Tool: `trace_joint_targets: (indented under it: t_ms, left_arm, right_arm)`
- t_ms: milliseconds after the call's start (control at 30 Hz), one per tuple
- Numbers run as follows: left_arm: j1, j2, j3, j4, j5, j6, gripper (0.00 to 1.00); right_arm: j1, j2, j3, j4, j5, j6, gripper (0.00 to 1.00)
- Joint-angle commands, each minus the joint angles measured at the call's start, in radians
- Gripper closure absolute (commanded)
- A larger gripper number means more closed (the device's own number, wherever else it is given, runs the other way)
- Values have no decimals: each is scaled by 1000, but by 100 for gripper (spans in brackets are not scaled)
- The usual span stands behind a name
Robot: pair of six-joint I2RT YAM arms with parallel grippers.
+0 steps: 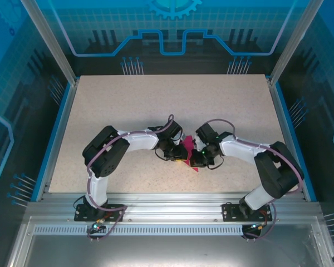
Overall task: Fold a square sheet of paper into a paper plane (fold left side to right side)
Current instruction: Third fold the triangle at the center of the table.
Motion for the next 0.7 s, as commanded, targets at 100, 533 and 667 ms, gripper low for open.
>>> trace_joint_targets:
  t_ms: [100, 533, 667]
  left_arm:
    - [0, 47, 4, -69, -80, 10, 79]
    - [6, 81, 36, -118, -111, 30, 80]
    - [13, 84, 33, -121, -117, 32, 80]
  right_arm:
    - [20, 94, 46, -4, 12, 13, 97]
    - [-20, 52, -95, -48, 38, 14, 98]
    - [-50, 16, -153, -36, 18, 12, 98]
